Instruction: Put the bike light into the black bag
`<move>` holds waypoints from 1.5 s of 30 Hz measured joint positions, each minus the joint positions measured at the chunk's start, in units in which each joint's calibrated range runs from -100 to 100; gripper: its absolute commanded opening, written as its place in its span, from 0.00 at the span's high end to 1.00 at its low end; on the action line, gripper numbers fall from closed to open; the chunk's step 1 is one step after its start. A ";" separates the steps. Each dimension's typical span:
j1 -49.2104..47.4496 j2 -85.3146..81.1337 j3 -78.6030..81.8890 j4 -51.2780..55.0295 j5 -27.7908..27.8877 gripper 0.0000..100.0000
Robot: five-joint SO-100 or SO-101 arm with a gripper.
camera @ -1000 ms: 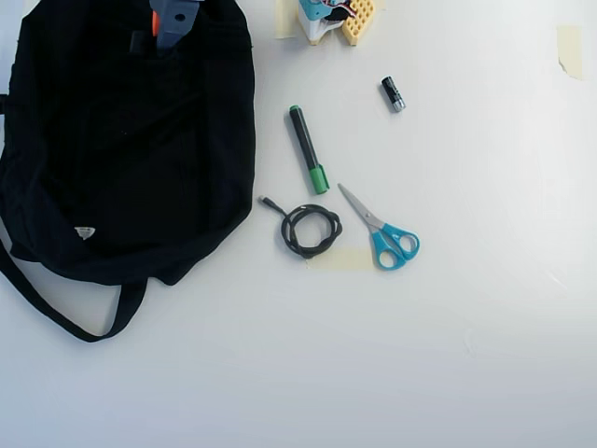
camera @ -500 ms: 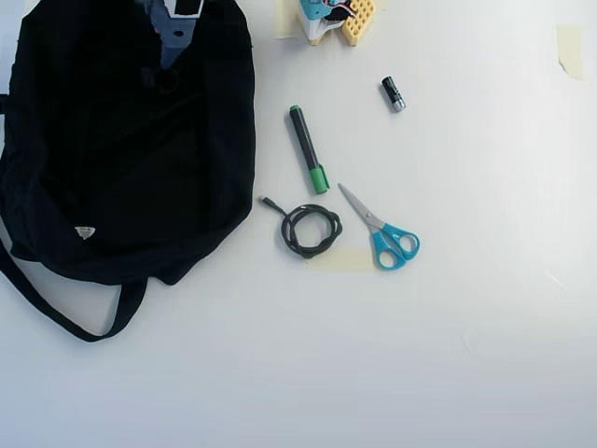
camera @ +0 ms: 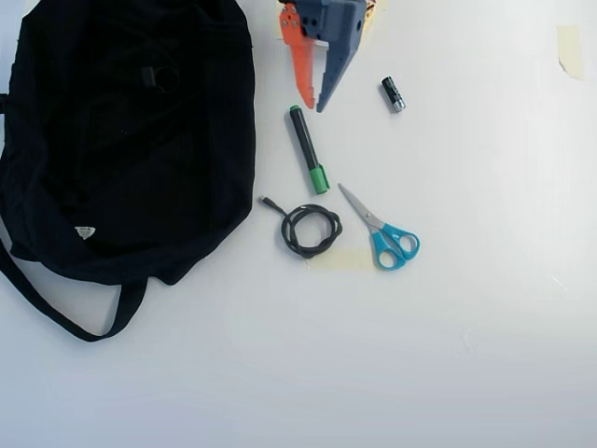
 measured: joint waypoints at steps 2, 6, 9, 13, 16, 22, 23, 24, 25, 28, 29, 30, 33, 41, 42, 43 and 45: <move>-0.88 -4.15 5.50 0.00 1.37 0.98; -1.40 -14.61 18.24 0.00 6.35 0.98; -1.76 -22.91 27.91 0.00 9.23 0.98; -1.69 -33.13 39.15 0.00 10.31 0.98; -2.57 -38.77 45.60 0.09 10.55 0.98; -2.50 -40.43 49.21 4.47 10.50 0.98; -2.57 -40.43 49.21 5.93 10.50 0.97; -2.57 -40.43 49.14 7.64 10.50 0.97; -2.50 -40.43 49.14 8.16 10.50 0.98; -2.42 -40.43 49.14 8.33 10.40 0.98; -2.42 -40.43 49.14 8.42 10.40 0.98; -2.42 -40.43 49.14 8.42 10.40 0.98; -2.42 -40.43 49.14 8.42 10.40 0.98; -2.42 -40.43 49.14 8.42 10.40 0.98; -2.42 -40.43 49.14 8.50 10.40 0.98; -2.42 -40.43 49.14 8.50 10.40 0.98; -2.42 -40.43 49.14 8.50 10.40 0.98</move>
